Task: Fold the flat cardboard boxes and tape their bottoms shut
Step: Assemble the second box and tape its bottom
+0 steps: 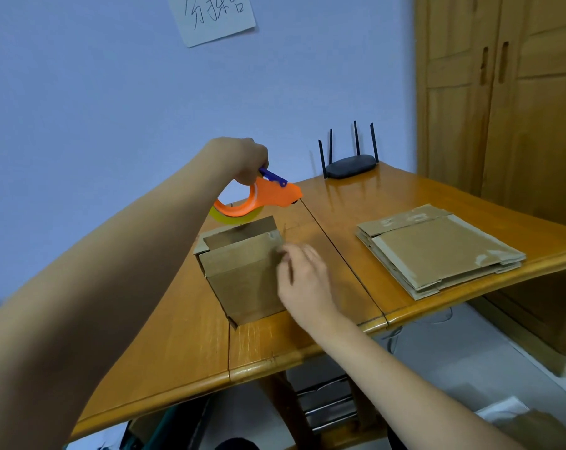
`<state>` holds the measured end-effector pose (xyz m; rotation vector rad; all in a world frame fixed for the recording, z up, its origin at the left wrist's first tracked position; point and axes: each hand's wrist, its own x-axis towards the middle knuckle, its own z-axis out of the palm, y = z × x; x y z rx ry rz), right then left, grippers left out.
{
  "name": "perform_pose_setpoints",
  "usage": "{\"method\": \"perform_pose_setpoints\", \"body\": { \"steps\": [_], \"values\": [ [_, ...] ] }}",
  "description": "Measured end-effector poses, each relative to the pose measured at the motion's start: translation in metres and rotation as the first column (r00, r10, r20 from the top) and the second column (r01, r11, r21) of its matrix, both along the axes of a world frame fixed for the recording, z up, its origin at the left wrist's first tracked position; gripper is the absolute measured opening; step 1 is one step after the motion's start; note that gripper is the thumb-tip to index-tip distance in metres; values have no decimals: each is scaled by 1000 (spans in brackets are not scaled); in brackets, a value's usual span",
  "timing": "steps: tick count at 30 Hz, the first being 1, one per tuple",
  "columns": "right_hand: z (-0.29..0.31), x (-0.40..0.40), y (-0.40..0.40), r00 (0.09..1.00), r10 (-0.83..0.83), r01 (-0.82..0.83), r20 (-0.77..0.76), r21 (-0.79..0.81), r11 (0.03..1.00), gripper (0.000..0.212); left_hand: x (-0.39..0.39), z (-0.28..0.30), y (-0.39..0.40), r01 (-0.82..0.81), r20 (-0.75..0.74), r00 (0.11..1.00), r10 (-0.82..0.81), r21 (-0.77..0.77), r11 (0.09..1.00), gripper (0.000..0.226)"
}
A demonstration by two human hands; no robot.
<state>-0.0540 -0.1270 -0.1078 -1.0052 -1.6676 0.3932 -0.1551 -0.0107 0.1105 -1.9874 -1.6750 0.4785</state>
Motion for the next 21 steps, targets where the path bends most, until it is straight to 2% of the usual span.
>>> {"method": "perform_pose_setpoints", "body": {
  "steps": [2,4,10,13,18,21],
  "values": [
    [13,-11,0,979,20,-48,204,133,990,34,-1,-1,-1,15,12,1000,-15,1,1000,35],
    [20,-22,7,935,-71,-22,348,257,966,38,-1,-1,-1,26,21,999,-26,-4,1000,36],
    [32,-39,32,849,-193,1,493,363,932,33,0,2,-4,34,10,999,-34,9,999,36],
    [39,-37,37,768,-195,-3,610,307,952,44,-1,4,-3,31,2,1000,-31,3,999,37],
    [56,-42,37,536,-140,41,832,140,989,76,-3,4,0,27,16,1000,-27,-5,1000,38],
    [67,-44,38,458,-83,60,885,63,996,77,-1,2,2,31,13,999,-31,-16,999,37]
  ]
}}
